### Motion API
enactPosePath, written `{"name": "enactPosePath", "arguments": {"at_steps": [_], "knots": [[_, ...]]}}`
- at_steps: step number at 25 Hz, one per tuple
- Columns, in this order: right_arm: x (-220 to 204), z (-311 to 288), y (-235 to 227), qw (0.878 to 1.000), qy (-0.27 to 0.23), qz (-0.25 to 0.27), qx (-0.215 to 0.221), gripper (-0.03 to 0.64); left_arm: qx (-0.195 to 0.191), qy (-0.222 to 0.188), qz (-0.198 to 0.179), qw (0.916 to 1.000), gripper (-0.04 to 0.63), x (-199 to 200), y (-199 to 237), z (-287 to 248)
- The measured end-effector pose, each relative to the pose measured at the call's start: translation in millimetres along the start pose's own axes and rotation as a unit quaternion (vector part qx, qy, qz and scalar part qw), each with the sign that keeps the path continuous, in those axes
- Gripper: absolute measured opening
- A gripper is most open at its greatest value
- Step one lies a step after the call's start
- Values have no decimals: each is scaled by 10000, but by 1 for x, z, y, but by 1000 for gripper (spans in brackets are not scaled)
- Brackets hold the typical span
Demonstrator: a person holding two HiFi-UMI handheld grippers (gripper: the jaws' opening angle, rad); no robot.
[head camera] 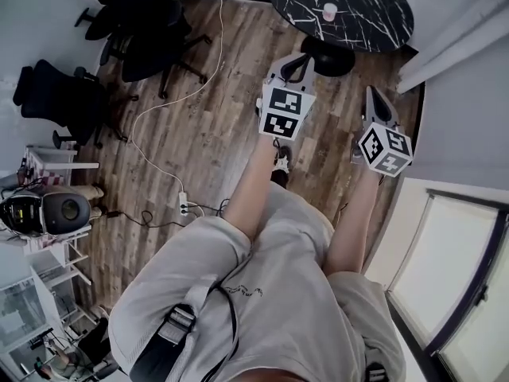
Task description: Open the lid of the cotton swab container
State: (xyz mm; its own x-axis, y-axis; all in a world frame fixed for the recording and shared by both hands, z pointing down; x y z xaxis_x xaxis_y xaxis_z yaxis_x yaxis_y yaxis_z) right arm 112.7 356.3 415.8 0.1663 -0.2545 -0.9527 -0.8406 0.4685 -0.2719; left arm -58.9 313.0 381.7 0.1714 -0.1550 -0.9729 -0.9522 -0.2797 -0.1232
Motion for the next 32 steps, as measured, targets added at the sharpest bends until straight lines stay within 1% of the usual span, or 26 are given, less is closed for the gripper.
{"name": "enactPosePath", "arguments": {"at_steps": [6, 12, 18, 20, 22, 26, 32], "knots": [[14, -70, -20, 9999, 141, -32, -21, 35, -1, 116, 105, 9999, 23, 0, 41, -61], [13, -144, -37, 9991, 412, 22, 9, 35, 66, 226, 335, 9992, 23, -9, 85, -123], [17, -198, -51, 9989, 454, -68, -103, 35, 8, 292, 563, 9980, 23, -17, 120, -170], [11, -212, -57, 9988, 456, -121, -153, 34, -10, 344, 738, 9967, 23, -26, 127, -182], [1, -224, -65, 9984, 499, -169, -210, 35, -60, 415, 835, 9956, 23, -38, 130, -194], [-14, -239, -76, 9973, 649, -228, -268, 35, -132, 529, 917, 9943, 23, -55, 134, -211], [-4, -271, -101, 9978, 586, -154, -265, 35, -197, 487, 870, 9948, 23, -50, 136, -251]]}}
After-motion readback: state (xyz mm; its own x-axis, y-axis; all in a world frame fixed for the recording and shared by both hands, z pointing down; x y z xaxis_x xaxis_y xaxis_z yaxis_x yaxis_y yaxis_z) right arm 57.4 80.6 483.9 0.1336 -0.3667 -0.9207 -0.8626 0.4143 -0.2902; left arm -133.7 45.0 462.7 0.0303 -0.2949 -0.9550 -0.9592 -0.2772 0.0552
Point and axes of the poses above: the fingertips, and each gripper's own axes: z backward along the fingers, y to its left, x out of its top, the point moved 3 cm from there along z, backward along the fingers, and after that the axes turned 15 degrees about x, right-handed, at the moved point
